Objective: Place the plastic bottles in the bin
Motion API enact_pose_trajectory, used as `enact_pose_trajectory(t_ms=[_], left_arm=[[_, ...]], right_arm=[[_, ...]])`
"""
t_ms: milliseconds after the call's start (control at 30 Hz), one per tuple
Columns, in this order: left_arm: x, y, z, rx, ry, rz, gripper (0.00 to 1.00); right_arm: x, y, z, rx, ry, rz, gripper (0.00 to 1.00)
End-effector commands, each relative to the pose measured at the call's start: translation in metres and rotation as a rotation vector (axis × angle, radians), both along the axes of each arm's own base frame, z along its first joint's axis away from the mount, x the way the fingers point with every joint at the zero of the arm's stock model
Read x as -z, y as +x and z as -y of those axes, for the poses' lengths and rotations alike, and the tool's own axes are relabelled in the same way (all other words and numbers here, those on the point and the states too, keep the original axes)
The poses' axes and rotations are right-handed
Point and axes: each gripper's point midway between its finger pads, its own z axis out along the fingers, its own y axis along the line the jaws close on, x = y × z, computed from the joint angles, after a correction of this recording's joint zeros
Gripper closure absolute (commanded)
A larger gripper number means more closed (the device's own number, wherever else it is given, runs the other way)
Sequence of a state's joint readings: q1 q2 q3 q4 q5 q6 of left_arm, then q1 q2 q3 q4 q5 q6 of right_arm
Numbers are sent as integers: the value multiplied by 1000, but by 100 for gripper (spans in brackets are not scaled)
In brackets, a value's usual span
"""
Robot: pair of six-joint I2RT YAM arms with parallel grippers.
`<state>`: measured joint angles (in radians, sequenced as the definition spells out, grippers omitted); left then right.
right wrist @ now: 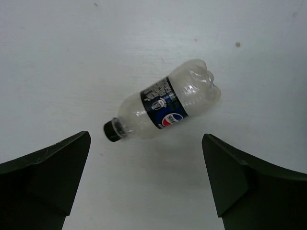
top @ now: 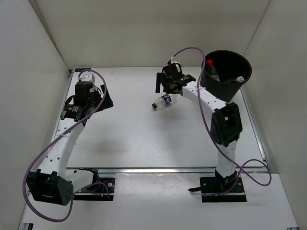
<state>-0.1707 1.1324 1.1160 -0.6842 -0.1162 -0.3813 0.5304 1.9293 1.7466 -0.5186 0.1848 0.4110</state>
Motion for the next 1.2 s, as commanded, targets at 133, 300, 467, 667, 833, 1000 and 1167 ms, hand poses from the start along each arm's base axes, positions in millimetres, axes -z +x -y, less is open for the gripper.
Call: enact_pose_trajectory(t_ms=[133, 300, 467, 667, 833, 1000, 1167], left_arm=[[-10, 11, -7, 20, 11, -40, 2], [-27, 35, -19, -2, -14, 20, 1], [-38, 57, -22, -4, 6, 39, 2], [-36, 88, -38, -54, -31, 37, 2], [-25, 92, -40, -56, -18, 19, 1], [-19, 87, -42, -71, -18, 12, 1], [-23, 75, -43, -82, -18, 32, 1]], right_arm=[[55, 7, 9, 199, -76, -153, 1], [69, 13, 3, 220, -7, -114, 1], [87, 23, 0, 282, 55, -93, 1], [104, 33, 3, 334, 97, -91, 1], [120, 45, 11, 366, 51, -85, 1], [118, 57, 10, 358, 55, -84, 4], [100, 59, 3, 297, 15, -44, 43]])
